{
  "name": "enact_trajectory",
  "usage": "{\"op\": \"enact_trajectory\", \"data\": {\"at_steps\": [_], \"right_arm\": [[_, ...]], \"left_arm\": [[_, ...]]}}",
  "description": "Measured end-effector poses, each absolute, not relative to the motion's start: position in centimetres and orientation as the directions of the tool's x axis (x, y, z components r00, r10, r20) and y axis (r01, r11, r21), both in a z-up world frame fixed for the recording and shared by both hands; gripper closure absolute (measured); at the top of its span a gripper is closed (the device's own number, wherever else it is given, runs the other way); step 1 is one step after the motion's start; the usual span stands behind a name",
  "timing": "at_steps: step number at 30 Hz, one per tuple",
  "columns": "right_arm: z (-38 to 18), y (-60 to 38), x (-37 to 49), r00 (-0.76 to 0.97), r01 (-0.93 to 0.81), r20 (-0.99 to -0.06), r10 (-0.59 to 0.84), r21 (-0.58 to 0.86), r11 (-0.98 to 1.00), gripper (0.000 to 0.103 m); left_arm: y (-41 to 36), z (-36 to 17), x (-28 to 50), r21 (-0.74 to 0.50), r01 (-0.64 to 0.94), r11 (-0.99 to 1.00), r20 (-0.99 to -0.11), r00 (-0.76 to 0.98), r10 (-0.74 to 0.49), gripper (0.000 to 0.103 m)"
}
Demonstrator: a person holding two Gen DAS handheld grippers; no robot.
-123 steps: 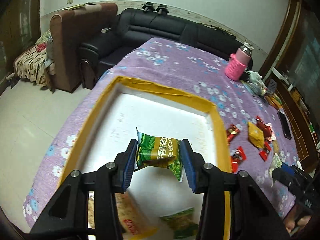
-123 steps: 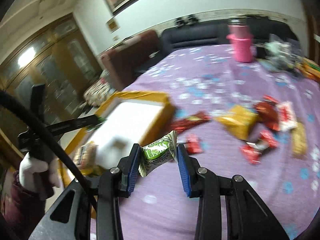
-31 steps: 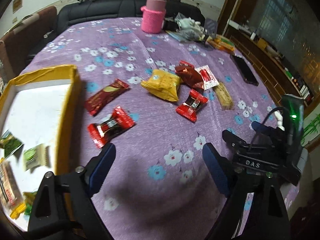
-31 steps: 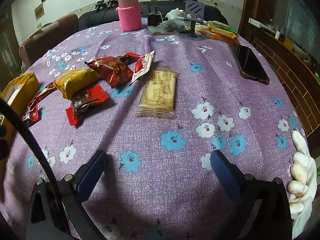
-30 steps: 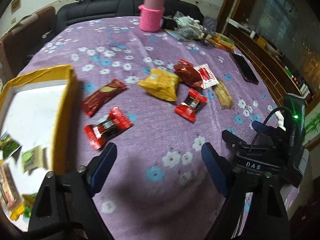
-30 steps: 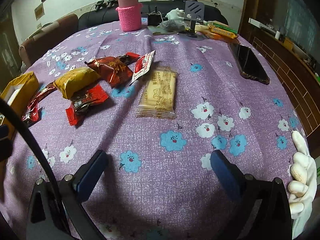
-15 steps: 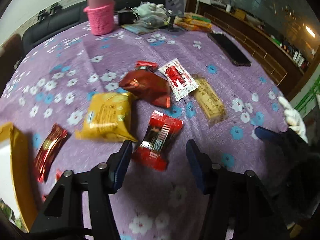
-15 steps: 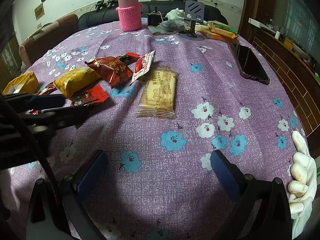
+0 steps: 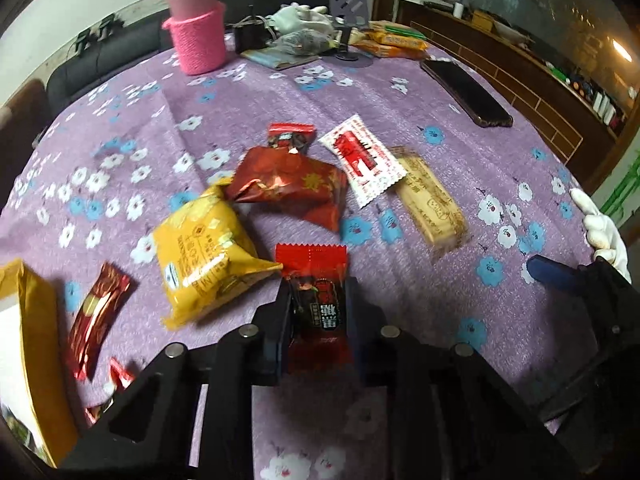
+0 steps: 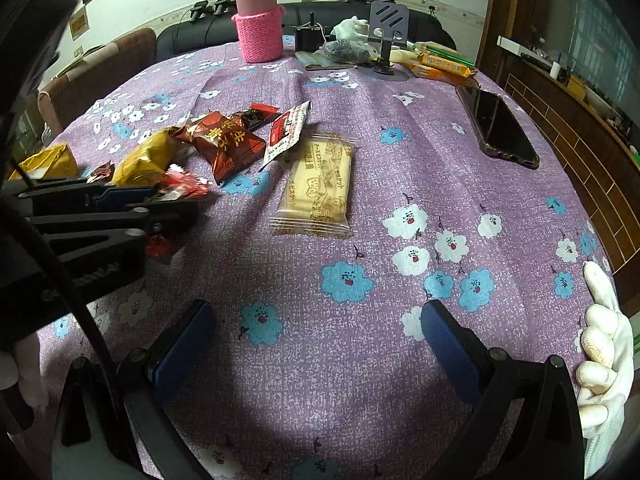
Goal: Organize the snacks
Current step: 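Reach the left tool to a red-wrapped candy on the table and grasp it, then carry the red candy over the tray with the left tool while the right tool grasps another red candy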
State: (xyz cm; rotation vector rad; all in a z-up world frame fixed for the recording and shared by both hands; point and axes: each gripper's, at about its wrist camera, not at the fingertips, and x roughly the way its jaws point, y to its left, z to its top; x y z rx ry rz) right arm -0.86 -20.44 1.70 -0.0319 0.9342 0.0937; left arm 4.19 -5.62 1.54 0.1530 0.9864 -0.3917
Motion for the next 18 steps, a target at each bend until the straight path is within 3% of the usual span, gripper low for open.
{"op": "enact_trajectory", "data": {"at_steps": [12, 18], "right_arm": [[1.7, -20.5, -0.8, 0.591, -0.095, -0.804, 0.067, 0.013, 0.995, 0.000], [1.6, -20.5, -0.8, 0.591, -0.095, -0.804, 0.067, 0.013, 0.995, 0.000]], "left_arm": [[2.8, 7.8, -3.5, -0.266, 0.294, 0.918, -0.692, 0.605, -0.395, 0.077], [9.6, 10.0, -7.7, -0.359, 0.194, 0.913, -0.610, 0.692, -0.387, 0.077]]}}
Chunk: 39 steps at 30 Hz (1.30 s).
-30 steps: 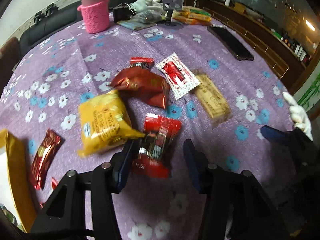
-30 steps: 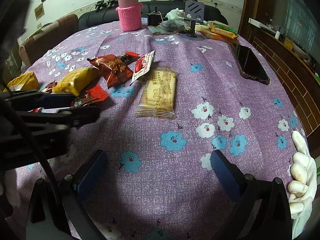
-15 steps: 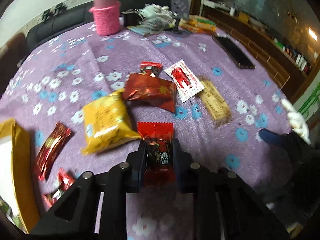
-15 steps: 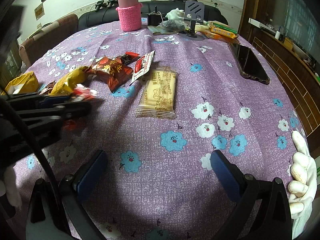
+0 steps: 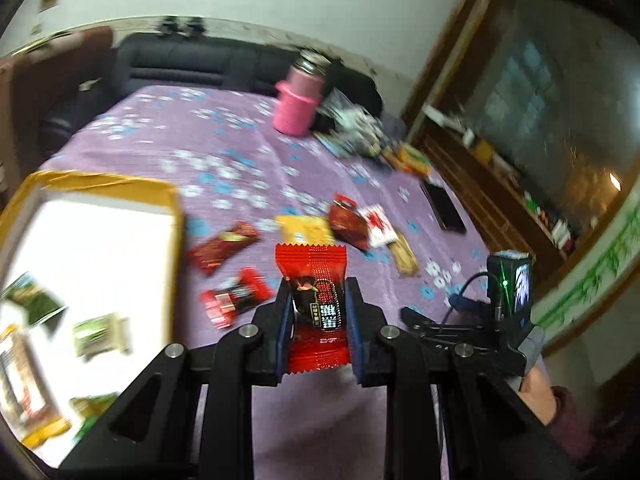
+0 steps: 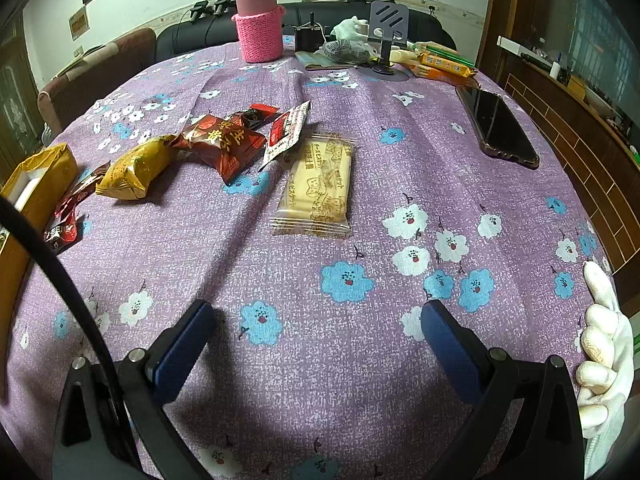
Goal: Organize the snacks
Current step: 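Carry the red candy over the tray with the left tool while the right tool grasps another red candy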
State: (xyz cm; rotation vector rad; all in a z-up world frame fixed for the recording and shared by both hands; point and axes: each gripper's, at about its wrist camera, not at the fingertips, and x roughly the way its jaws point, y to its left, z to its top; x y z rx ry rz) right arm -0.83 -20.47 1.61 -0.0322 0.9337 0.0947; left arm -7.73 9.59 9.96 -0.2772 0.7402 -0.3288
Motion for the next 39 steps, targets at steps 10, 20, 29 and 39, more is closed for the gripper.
{"op": "enact_trajectory", "data": {"at_steps": [10, 20, 29, 39], "right_arm": [[1.7, -20.4, -0.7, 0.537, -0.104, -0.841, 0.065, 0.010, 0.995, 0.013], [8.8, -11.1, -3.3, 0.496, -0.394, -0.736, 0.461, 0.283, 0.875, 0.040], [3.4, -3.4, 2.0, 0.326, -0.215, -0.782, 0.532, 0.487, 0.847, 0.067], [3.6, 0.1, 2.9, 0.398, -0.159, -0.842, 0.364, 0.327, 0.932, 0.068]], "left_arm": [[19.1, 9.7, -13.6, -0.397, 0.020, 0.917, -0.563, 0.784, -0.261, 0.077], [22.6, 8.4, -15.0, -0.432, -0.031, 0.902, -0.552, 0.799, -0.237, 0.077], [24.5, 7.9, -16.4, -0.398, -0.067, 0.915, -0.567, 0.802, -0.188, 0.077], [26.2, 6.8, -16.2, -0.406, -0.100, 0.909, -0.586, 0.791, -0.175, 0.077]]}}
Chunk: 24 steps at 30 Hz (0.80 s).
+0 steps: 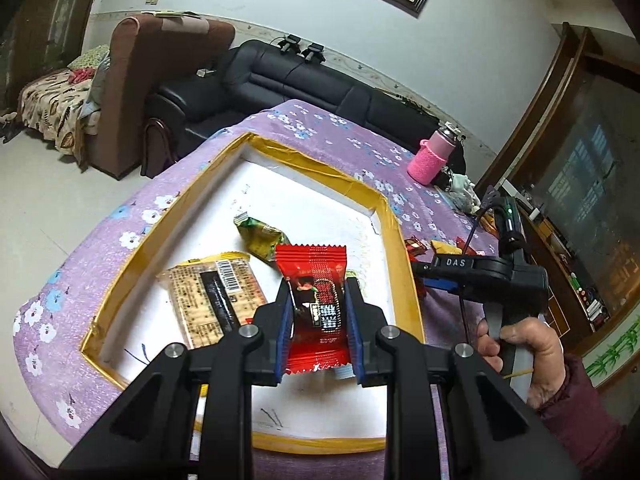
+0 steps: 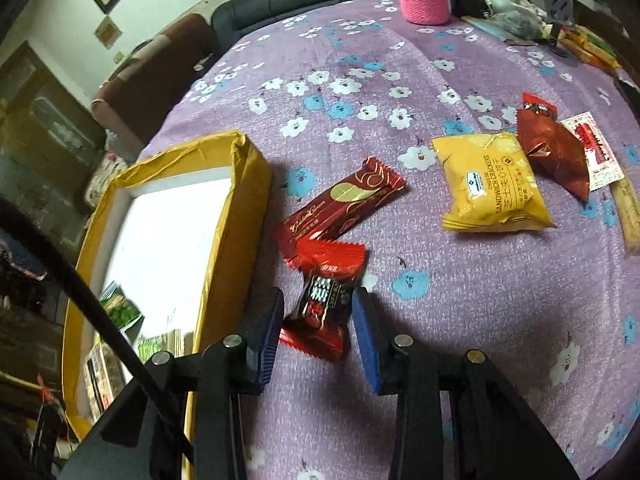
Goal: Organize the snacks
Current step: 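Carry the red candy over the tray with the left tool while the right tool grasps another red candy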
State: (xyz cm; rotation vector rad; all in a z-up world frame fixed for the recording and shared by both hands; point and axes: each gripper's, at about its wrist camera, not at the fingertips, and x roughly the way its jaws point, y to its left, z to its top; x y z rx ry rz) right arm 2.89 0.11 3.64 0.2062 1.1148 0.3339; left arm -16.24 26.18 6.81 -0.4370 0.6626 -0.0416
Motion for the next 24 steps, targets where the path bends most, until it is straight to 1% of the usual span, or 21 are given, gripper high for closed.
{"op": "enact_trajectory", "data": {"at_steps": [2, 4, 6, 10, 13, 16, 20, 24], "right_arm": [[3.7, 0.8, 3.3, 0.401, -0.168, -0.855, 0.328, 0.283, 0.944, 0.069], [3.8, 1.8, 3.3, 0.414, -0.204, -0.869, 0.269, 0.200, 0.958, 0.080], [3.7, 1.7, 2.9, 0.430, -0.221, -0.871, 0.237, 0.154, 0.963, 0.080], [3.7, 0.0, 2.3, 0.426, -0.220, -0.859, 0.285, 0.207, 0.953, 0.081], [4.6, -1.3, 1.4, 0.468, -0.212, -0.831, 0.302, 0.226, 0.951, 0.080], [6.5, -1.9, 0.3, 0.522, -0.223, -0.785, 0.333, 0.251, 0.942, 0.080], [9.9, -0.6, -2.3, 0.538, -0.347, -0.716, 0.445, 0.293, 0.891, 0.080], [11.2, 2.9, -4.6, 0.465, -0.495, -0.699, 0.544, 0.304, 0.814, 0.080]], "left_arm": [[26.1, 6.8, -16.4, -0.404, -0.100, 0.909, -0.587, 0.791, -0.174, 0.077], [26.0, 7.0, -16.6, -0.398, -0.099, 0.912, -0.589, 0.790, -0.171, 0.077], [26.0, 7.2, -16.8, -0.391, -0.102, 0.915, -0.589, 0.792, -0.163, 0.077], [26.1, 7.2, -16.9, -0.386, -0.115, 0.916, -0.597, 0.788, -0.153, 0.077], [25.9, 7.3, -16.7, -0.381, -0.121, 0.917, -0.604, 0.783, -0.147, 0.077], [25.9, 7.5, -16.7, -0.374, -0.127, 0.919, -0.604, 0.785, -0.137, 0.077], [26.8, 7.4, -16.2, -0.354, -0.152, 0.923, -0.618, 0.779, -0.108, 0.077], [28.4, 6.5, -14.8, -0.338, -0.190, 0.922, -0.653, 0.753, -0.085, 0.077]]}}
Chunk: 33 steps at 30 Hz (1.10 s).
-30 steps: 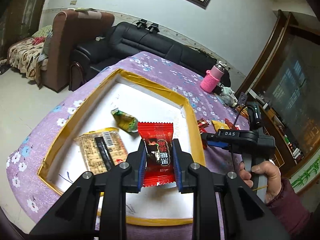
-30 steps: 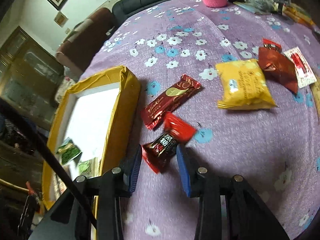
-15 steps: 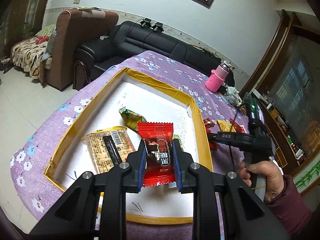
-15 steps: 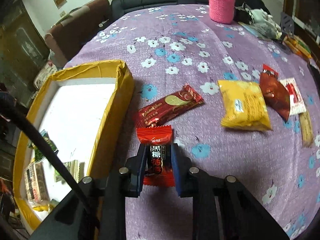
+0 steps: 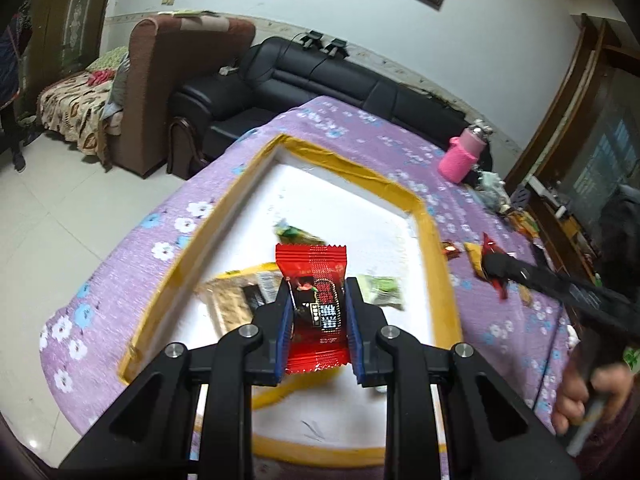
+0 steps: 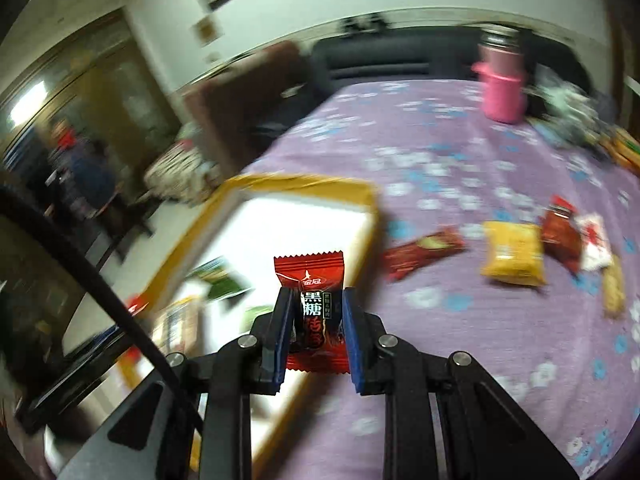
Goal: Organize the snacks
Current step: 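Carry the red candy over the tray with the left tool while the right tool grasps another red candy, then open both tools to drop the red candies into the tray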
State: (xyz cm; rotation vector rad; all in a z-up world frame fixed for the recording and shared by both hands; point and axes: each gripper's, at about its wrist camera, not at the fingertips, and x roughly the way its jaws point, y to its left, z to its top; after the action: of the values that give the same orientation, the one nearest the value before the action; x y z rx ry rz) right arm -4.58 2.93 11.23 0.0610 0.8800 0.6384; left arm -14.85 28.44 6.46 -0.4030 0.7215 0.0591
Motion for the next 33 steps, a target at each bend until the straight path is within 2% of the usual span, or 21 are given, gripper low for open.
{"op": "enact_trajectory", "data": {"at_steps": [5, 15, 21, 26, 30, 33], "right_arm": [[9.9, 8.0, -6.9, 0.359, -0.612, -0.734, 0.577, 0.282, 0.739, 0.080], [6.6, 12.8, -8.3, 0.270, -0.676, -0.790, 0.550, 0.251, 0.693, 0.080], [6.2, 13.3, -7.9, 0.257, -0.680, -0.785, 0.564, 0.268, 0.683, 0.079], [5.7, 12.9, -7.3, 0.217, -0.664, -0.771, 0.599, 0.333, 0.670, 0.078], [6.3, 12.3, -7.6, 0.233, -0.658, -0.751, 0.617, 0.345, 0.669, 0.073], [7.1, 11.3, -7.9, 0.256, -0.649, -0.729, 0.636, 0.358, 0.671, 0.070]], "left_arm": [[29.7, 5.5, -13.6, -0.341, -0.204, 0.918, -0.680, 0.727, -0.092, 0.077], [30.6, 4.5, -12.2, -0.390, -0.203, 0.898, -0.694, 0.706, -0.142, 0.076], [31.1, 4.9, -12.6, -0.463, -0.192, 0.865, -0.667, 0.719, -0.197, 0.053], [31.6, 5.8, -13.4, -0.494, -0.234, 0.837, -0.653, 0.736, -0.180, 0.023], [31.4, 6.6, -14.1, -0.503, -0.256, 0.825, -0.645, 0.746, -0.162, 0.013], [30.9, 7.0, -14.7, -0.542, -0.231, 0.808, -0.613, 0.766, -0.192, 0.012]]}}
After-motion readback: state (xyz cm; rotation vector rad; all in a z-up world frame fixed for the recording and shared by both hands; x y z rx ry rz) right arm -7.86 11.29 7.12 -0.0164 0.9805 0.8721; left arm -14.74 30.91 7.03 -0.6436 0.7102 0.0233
